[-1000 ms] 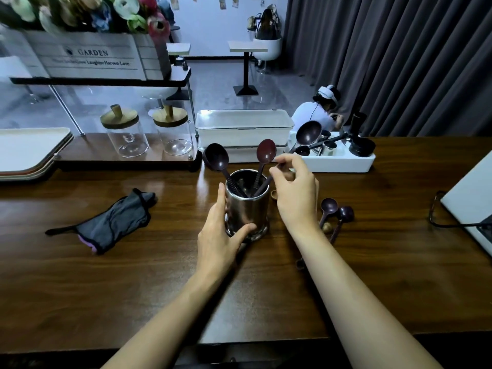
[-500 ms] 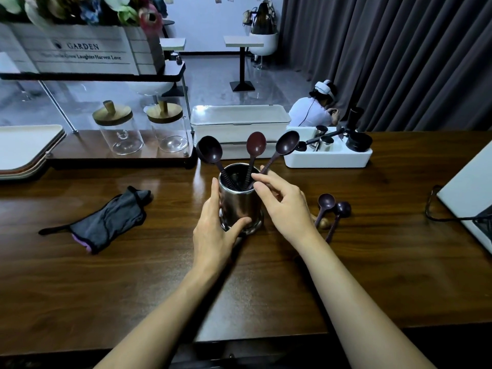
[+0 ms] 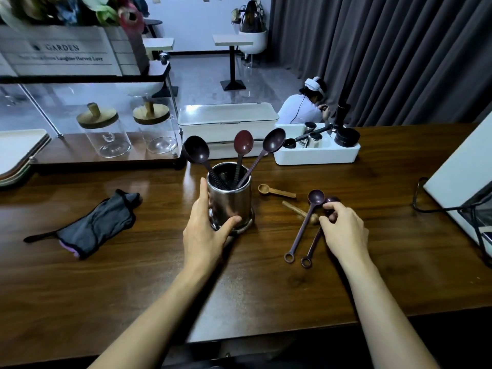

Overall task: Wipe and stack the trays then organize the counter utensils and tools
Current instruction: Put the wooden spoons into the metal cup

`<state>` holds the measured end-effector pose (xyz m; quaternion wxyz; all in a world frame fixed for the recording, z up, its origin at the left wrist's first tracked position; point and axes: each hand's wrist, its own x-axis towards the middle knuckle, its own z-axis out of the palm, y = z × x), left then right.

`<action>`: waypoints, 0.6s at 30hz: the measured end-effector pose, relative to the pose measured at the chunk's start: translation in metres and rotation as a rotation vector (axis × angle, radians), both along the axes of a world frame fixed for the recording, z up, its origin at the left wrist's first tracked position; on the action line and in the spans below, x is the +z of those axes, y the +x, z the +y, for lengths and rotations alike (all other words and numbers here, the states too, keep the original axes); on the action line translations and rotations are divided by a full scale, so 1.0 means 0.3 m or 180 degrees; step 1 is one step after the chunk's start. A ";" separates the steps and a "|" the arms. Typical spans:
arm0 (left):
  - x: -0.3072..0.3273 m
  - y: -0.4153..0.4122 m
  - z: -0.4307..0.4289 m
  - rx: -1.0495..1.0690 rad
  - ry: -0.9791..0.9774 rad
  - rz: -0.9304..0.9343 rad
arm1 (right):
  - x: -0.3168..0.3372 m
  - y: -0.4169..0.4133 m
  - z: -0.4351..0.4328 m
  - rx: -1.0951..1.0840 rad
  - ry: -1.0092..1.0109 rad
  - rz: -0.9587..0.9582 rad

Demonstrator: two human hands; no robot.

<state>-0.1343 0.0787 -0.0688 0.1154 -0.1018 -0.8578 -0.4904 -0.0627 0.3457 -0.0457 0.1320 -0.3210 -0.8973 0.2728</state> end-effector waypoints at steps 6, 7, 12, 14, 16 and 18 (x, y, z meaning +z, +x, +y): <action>0.005 0.005 -0.001 0.0014 -0.0044 0.0008 | -0.004 -0.021 0.006 0.0078 -0.0058 -0.0240; 0.006 0.006 -0.001 0.0019 -0.0035 0.0007 | -0.004 -0.024 0.005 0.0078 -0.0046 -0.0224; 0.009 0.009 -0.001 0.0043 -0.0047 -0.0014 | 0.016 -0.036 -0.025 0.0275 -0.0033 0.0208; 0.009 0.009 -0.001 0.0030 -0.0062 -0.0009 | 0.017 -0.051 -0.050 0.0486 -0.0005 0.0072; 0.009 0.010 -0.002 0.0026 -0.0057 0.0015 | 0.014 -0.070 -0.069 0.0527 0.0079 -0.0059; 0.009 0.009 -0.002 0.0025 -0.0046 0.0025 | 0.008 -0.086 -0.079 0.0511 0.0169 -0.0140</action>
